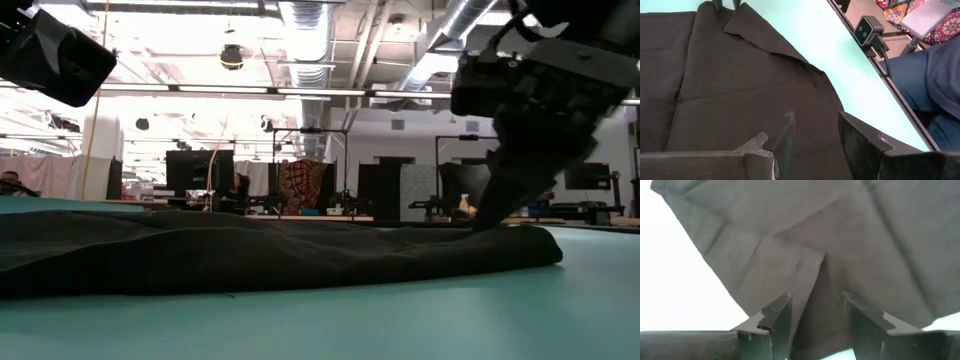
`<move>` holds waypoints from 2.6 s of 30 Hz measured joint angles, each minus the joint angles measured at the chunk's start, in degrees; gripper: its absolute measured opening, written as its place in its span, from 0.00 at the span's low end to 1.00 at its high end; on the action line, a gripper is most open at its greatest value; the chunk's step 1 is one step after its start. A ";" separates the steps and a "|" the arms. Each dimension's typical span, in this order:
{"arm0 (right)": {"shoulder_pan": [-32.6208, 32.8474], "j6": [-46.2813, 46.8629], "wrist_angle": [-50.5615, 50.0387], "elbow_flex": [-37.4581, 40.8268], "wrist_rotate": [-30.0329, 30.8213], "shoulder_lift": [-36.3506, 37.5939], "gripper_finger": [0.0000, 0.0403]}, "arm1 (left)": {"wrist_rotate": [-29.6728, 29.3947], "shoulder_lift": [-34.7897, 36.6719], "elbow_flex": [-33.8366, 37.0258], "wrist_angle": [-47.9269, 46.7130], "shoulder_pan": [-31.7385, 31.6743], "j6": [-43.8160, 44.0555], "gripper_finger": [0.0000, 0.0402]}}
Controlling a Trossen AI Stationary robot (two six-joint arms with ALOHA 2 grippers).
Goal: Roll napkin
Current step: Fold the black table napkin
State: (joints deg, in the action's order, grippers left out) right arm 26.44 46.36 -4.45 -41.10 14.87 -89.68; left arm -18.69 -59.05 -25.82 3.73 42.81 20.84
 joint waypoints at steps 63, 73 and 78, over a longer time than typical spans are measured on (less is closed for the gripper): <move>-2.81 -33.55 15.00 -3.33 -1.88 -7.78 0.54 | -4.62 -0.13 -0.02 0.09 -0.92 -0.20 0.35; -4.42 -34.93 11.10 -6.20 -5.67 -12.67 0.53 | -4.62 -0.13 -0.02 -0.14 -0.92 -0.03 0.35; -4.07 -34.87 9.21 -6.38 -5.75 -11.82 0.46 | -4.62 -0.13 -0.02 -0.20 -0.92 0.22 0.35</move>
State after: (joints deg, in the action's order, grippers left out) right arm 22.37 11.49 4.76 -47.48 9.13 -101.50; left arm -23.31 -59.18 -25.85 3.53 41.89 21.06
